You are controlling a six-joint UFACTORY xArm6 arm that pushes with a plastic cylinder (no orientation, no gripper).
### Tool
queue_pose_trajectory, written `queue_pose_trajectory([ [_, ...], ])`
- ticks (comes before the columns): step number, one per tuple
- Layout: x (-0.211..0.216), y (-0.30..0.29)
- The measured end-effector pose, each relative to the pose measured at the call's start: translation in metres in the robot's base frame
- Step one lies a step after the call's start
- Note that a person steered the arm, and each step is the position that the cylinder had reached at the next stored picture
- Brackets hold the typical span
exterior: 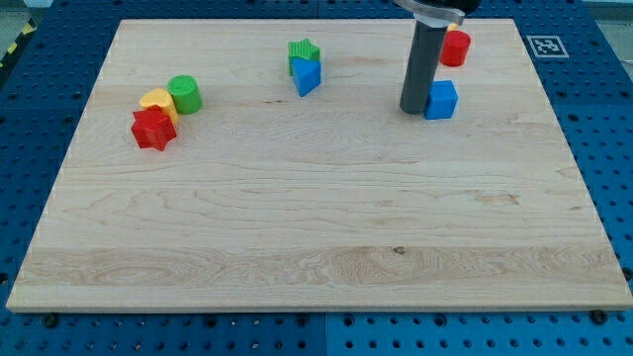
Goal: Push the blue triangle slightly right
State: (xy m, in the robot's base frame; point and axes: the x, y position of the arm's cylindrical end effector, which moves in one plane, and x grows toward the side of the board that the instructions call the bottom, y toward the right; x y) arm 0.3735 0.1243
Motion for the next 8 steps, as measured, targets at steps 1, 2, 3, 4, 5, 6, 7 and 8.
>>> queue_pose_trajectory([
  [1,0.000,0.017],
  [2,0.000,0.031],
  [3,0.000,0.046],
  [4,0.000,0.048],
  [5,0.009,0.028],
  [6,0.028,-0.024],
  [7,0.033,-0.082],
  [8,0.013,-0.140],
])
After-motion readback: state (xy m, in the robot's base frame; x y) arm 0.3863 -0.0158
